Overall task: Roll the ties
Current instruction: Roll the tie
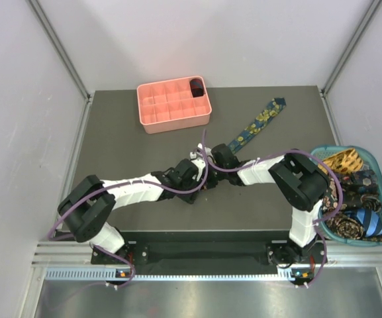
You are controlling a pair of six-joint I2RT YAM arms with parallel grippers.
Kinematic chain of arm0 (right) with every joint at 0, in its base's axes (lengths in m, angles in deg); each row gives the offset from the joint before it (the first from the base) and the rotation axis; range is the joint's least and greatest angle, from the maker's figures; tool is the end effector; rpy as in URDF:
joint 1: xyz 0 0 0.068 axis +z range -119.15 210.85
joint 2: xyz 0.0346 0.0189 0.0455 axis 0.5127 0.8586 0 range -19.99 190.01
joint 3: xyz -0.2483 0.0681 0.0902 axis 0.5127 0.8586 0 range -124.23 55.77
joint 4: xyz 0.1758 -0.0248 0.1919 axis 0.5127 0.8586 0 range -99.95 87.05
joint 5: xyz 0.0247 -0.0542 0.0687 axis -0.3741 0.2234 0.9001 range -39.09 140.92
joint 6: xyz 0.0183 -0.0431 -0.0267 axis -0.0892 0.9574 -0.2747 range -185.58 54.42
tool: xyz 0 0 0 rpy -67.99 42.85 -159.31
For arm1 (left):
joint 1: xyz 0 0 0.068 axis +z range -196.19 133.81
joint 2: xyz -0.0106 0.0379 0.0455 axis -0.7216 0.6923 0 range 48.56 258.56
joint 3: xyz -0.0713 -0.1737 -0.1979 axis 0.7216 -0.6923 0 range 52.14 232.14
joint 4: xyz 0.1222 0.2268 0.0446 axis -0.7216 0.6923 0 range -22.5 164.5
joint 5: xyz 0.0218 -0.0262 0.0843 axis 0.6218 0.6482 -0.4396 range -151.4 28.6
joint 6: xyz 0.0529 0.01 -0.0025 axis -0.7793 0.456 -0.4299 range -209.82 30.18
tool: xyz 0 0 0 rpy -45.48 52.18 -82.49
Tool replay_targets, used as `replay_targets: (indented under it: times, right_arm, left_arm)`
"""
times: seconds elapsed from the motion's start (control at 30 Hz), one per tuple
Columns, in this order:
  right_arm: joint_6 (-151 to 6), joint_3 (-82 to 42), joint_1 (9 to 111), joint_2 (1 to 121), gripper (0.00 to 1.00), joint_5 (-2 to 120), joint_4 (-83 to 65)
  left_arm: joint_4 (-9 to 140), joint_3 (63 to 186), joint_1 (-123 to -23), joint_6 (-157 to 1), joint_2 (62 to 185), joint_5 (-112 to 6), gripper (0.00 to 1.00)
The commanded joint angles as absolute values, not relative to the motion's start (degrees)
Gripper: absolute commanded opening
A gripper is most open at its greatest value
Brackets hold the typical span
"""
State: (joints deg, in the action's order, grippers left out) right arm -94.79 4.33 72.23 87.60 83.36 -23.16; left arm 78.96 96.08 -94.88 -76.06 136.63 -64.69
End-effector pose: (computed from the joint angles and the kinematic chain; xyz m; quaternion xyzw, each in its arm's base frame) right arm 0.2591 0.2538 0.1242 -0.2043 0.8636 0.4305 0.1649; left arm 0.1934 -0.2170 0.1594 0.2785 0.9134 -0.1299 0.2671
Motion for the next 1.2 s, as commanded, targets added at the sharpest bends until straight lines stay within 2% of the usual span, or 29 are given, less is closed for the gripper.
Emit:
replay_targets:
  times: [0.0, 0.2, 0.33, 0.37, 0.4, 0.5, 0.53, 0.8, 0.83, 1.17]
  right_arm:
    - [-92.5, 3.6, 72.0, 87.8, 0.00, 83.1, -23.5]
    - [-92.8, 3.7, 71.6, 88.3, 0.00, 83.9, -24.2]
    - [-93.0, 3.8, 71.5, 87.9, 0.00, 84.1, -24.4]
    - [-92.9, 3.7, 71.4, 87.9, 0.00, 84.2, -24.4]
    - [-93.1, 3.9, 71.3, 87.7, 0.00, 84.1, -24.4]
    - [-93.0, 4.3, 71.0, 87.1, 0.08, 84.1, -24.5]
    - [-93.1, 4.5, 70.8, 87.0, 0.14, 84.1, -24.5]
    - [-93.4, 4.5, 68.9, 83.5, 0.27, 82.6, -23.1]
    - [-93.4, 4.6, 68.1, 82.9, 0.31, 82.3, -22.8]
    - [-91.9, 5.6, 63.5, 77.9, 0.39, 79.8, -19.7]
  left_arm:
    - [79.6, 97.9, -96.2, -78.0, 138.1, -63.9, 0.59]
    - [81.1, 100.2, -96.2, -80.1, 140.0, -64.3, 0.59]
    - [82.1, 101.4, -96.2, -79.6, 142.3, -63.9, 0.47]
    - [81.9, 101.2, -96.2, -79.1, 142.6, -63.5, 0.39]
    - [81.6, 100.9, -96.3, -78.9, 142.6, -63.4, 0.37]
    - [80.9, 100.0, -96.2, -78.1, 142.9, -63.2, 0.26]
    - [80.9, 99.8, -96.2, -78.0, 143.0, -63.1, 0.24]
    - [81.1, 99.2, -96.8, -77.3, 142.6, -62.4, 0.23]
    - [81.1, 99.2, -96.9, -77.2, 142.5, -62.3, 0.22]
    - [81.7, 99.1, -97.5, -76.4, 143.0, -61.7, 0.22]
